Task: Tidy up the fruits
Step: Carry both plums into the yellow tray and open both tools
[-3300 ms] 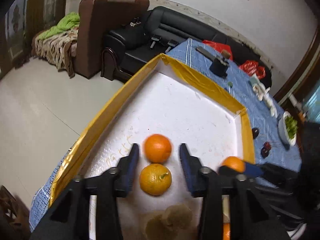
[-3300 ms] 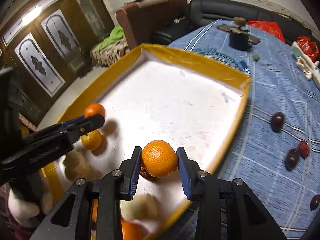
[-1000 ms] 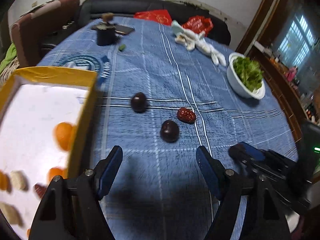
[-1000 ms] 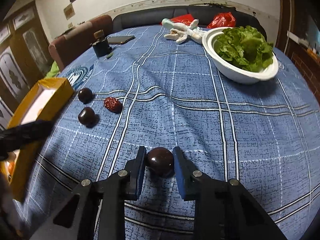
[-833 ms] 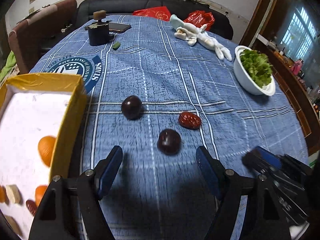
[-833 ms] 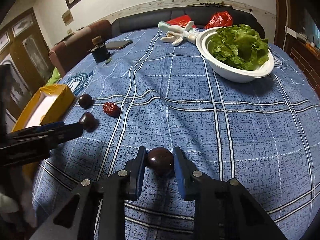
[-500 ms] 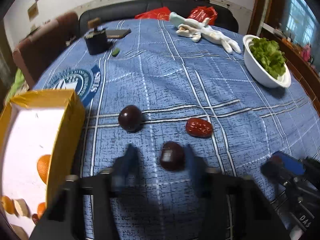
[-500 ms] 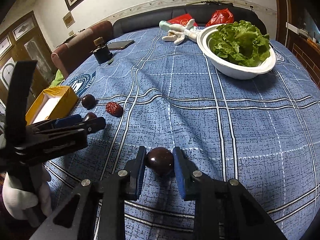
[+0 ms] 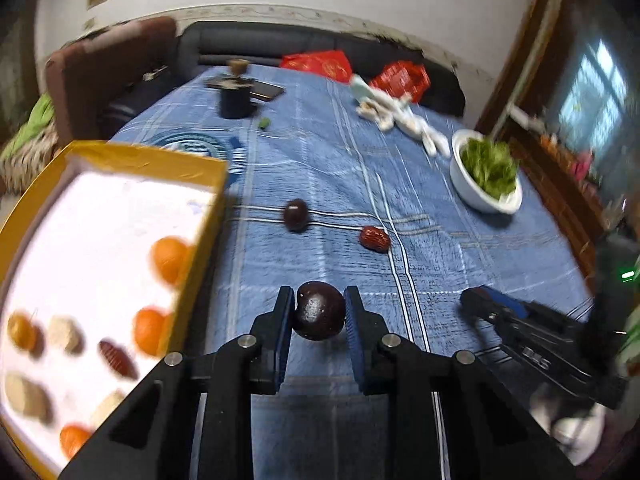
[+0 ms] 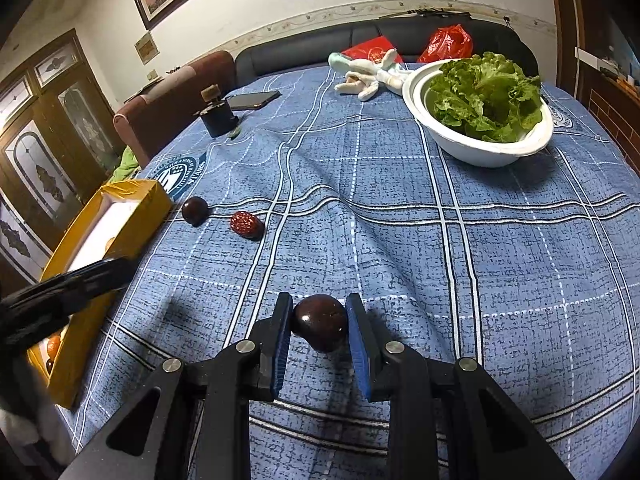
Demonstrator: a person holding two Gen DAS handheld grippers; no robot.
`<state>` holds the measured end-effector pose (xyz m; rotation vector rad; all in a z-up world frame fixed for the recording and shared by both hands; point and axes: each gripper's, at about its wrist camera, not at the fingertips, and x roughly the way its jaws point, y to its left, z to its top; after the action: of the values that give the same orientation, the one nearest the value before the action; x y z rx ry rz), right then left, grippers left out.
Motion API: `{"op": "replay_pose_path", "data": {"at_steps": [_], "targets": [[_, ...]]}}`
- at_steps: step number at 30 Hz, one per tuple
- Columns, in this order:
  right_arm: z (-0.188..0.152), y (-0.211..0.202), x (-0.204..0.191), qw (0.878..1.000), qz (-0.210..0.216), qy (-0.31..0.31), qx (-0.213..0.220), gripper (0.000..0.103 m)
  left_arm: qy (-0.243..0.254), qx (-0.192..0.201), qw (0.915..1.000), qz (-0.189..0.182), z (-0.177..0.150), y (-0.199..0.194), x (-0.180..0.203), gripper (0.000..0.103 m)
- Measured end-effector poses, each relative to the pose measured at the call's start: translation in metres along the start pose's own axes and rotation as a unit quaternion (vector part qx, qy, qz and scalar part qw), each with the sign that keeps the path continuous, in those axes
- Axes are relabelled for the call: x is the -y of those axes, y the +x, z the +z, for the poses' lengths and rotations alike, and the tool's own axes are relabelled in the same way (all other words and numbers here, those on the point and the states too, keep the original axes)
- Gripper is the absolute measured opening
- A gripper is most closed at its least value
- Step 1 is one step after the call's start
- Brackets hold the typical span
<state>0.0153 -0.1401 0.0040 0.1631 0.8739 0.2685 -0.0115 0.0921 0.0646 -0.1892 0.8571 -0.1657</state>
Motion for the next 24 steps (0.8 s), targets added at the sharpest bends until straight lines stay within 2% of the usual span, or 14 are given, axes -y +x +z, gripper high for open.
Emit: {"op": "replay_pose_path", "data": {"at_steps": [4, 9, 14, 19, 24], "targets": [[-0.002, 0.001, -0.002, 1.000, -0.004, 0.001, 0.001, 0.029, -0.050, 0.030, 0.9982, 0.008, -0.012, -0.032, -0.034, 0.024], [-0.007, 0.000, -0.005, 1.000, -0.018, 0.005, 0.003, 0.029, -0.088, 0.055, 0.9923, 0.068, -0.029, -0.061, -0.084, 0.025], [-0.010, -0.003, -0.026, 1.000, -0.018, -0.009, -0.002, 0.030, -0.121, 0.069, 0.9849, 0.103, -0.040, -0.082, -0.128, 0.025], [-0.009, -0.009, -0.080, 0.999, 0.027, -0.041, -0.010, 0.030, -0.149, 0.081, 0.9780, 0.122, -0.048, -0.093, -0.158, 0.025], [-0.008, -0.009, -0.152, 0.992, 0.061, -0.106, -0.017, 0.030, -0.147, 0.079, 0.9785, 0.121, -0.054, -0.091, -0.165, 0.025]]}}
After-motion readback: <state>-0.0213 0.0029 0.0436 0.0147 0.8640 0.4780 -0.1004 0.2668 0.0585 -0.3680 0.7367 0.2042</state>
